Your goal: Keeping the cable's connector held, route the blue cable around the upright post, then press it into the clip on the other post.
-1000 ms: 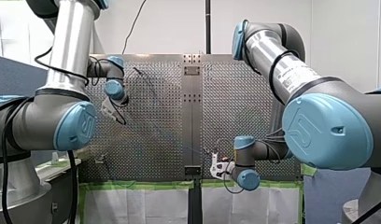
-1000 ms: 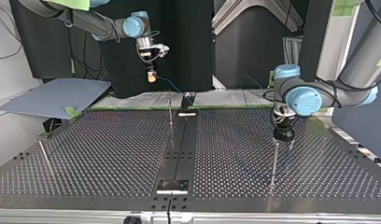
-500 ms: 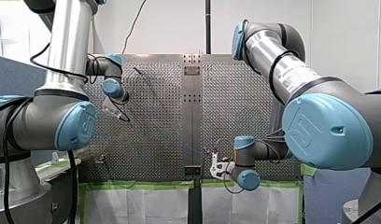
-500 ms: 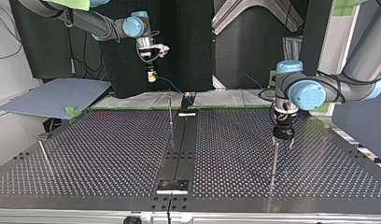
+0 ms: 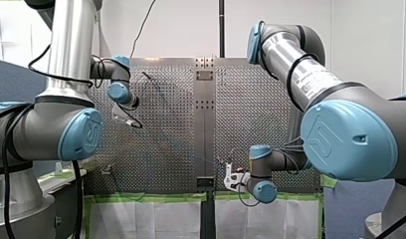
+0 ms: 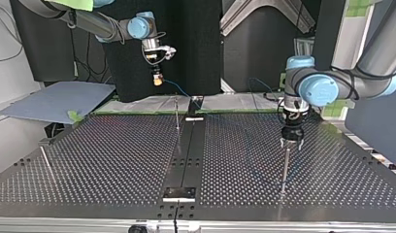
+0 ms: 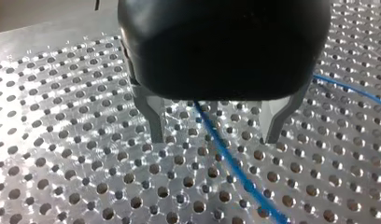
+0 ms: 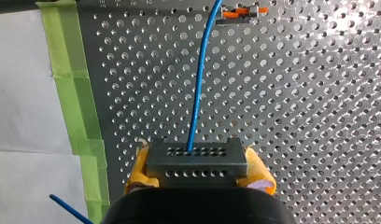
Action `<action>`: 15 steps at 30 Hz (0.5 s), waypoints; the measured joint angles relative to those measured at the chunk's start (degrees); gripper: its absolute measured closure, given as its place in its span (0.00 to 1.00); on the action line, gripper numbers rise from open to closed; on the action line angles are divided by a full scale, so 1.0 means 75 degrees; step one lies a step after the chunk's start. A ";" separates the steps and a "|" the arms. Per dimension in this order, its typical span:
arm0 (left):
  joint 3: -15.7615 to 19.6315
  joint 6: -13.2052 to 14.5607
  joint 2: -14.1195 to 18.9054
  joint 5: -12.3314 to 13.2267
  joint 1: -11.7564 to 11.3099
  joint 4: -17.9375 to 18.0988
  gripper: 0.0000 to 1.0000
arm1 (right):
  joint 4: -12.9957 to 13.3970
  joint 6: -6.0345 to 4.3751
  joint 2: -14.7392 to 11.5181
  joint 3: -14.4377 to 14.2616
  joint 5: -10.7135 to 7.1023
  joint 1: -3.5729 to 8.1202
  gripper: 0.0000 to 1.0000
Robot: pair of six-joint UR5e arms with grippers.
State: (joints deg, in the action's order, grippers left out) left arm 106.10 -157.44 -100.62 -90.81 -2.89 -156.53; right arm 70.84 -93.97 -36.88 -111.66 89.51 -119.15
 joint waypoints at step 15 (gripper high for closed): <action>0.0423 0.0175 0.0556 0.0057 -0.0056 -0.0014 0.01 | 0.0001 0.0001 0.0000 0.0000 0.0006 -0.0002 1.00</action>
State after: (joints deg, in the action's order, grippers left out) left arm 109.27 -156.13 -96.45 -90.38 -3.32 -156.63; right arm 70.85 -93.96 -36.88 -111.66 89.55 -119.16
